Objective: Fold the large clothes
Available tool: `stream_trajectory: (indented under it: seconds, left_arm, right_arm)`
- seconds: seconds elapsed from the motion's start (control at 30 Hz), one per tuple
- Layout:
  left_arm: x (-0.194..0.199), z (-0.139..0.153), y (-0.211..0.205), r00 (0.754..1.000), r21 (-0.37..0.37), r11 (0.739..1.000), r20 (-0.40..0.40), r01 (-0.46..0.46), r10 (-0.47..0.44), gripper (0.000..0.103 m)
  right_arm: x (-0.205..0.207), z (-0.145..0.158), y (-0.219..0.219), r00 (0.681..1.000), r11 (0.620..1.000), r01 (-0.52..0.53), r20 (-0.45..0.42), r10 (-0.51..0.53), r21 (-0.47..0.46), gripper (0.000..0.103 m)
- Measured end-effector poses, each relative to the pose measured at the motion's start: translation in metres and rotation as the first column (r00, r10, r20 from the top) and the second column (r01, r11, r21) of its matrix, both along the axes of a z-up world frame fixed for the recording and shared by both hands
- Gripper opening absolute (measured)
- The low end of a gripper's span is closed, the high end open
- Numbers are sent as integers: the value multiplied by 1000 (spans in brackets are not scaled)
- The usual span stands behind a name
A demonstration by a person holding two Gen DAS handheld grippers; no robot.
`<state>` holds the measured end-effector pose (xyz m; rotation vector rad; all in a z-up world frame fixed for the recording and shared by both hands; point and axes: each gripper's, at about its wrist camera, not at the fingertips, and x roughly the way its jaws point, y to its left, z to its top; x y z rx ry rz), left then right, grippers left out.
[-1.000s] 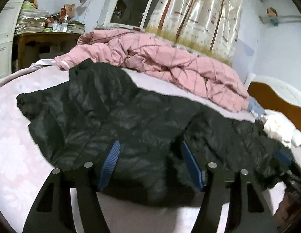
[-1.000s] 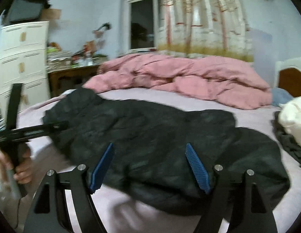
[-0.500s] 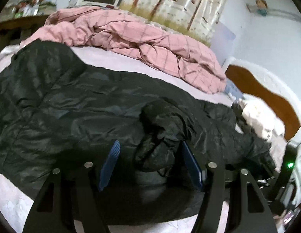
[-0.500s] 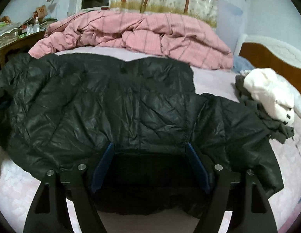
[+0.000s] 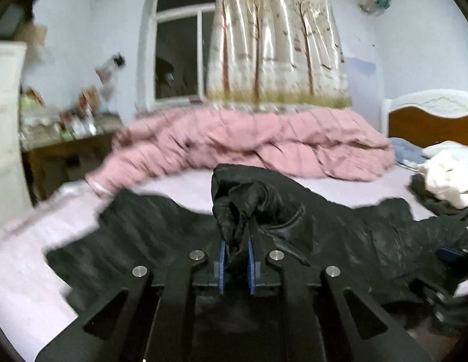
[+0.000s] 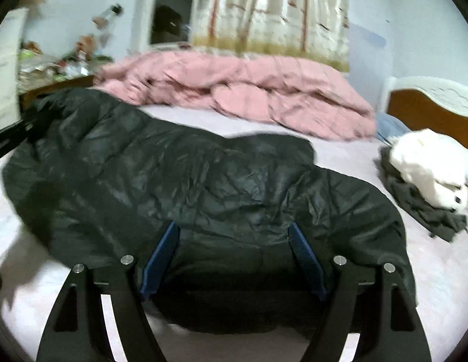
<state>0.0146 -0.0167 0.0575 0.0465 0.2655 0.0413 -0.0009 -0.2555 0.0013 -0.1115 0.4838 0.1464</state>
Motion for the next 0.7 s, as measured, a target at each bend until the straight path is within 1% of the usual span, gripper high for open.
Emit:
stream_trajectory:
  seconds: [0.03,0.07,0.1,0.13,0.17,0.2,0.23,0.27,0.3,0.33,0.4,0.5,0.6,0.63,0.67,0.7]
  left_arm:
    - [-1,7,5,1000,20,1000,21,-17,16,10]
    - [0,13,10,999,39,999,36,-37,36,10]
    - [0,19,16,998,49,997,42,-56,54,10]
    - [0,25,22,996,54,996,47,-74,71,11]
    - [-2,30,29,995,55,995,55,-84,81,11]
    - [-4,34,33,994,57,994,65,-97,93,11]
    - [-7,38,37,989,62,990,83,-130,124,11]
    - [-11,42,43,982,64,984,104,-167,160,11]
    - [-15,43,48,976,59,980,118,-191,183,11]
    - [-19,45,54,966,47,972,134,-231,223,11]
    - [-23,46,67,947,32,955,145,-294,287,11]
    - [-22,47,85,938,9,947,140,-322,317,11]
    - [-22,47,102,919,-19,928,129,-373,372,12]
    - [-21,46,107,914,-30,922,123,-387,387,12]
    - [-20,44,111,912,-38,919,112,-394,395,12]
    - [-19,41,115,911,-45,916,99,-398,400,12]
  right_arm:
    - [-8,3,6,997,997,-75,22,75,12,77]
    - [-12,4,11,990,990,-143,24,142,20,77]
    - [-15,3,16,974,974,-225,6,225,32,77]
    - [-15,0,25,924,925,-373,-58,377,73,77]
    - [-14,-4,31,867,873,-471,-116,485,130,77]
    - [-14,-7,35,856,862,-483,-124,502,157,77]
    - [-15,-10,38,885,889,-440,-108,454,131,77]
    - [-15,-12,41,917,920,-385,-81,391,77,77]
    - [-16,-11,41,941,941,-335,-44,337,42,76]
    - [-17,-10,40,952,952,-306,-19,307,30,75]
    - [-17,-6,32,977,977,-212,31,211,21,74]
    - [-13,-5,27,995,995,-93,42,94,-19,70]
    - [-12,-6,22,997,997,38,73,-34,-62,70]
    - [-7,-5,23,996,994,66,71,-60,-85,70]
    - [-8,-6,23,996,992,71,60,-65,-103,70]
    - [-7,-7,24,998,993,53,45,-49,-108,70]
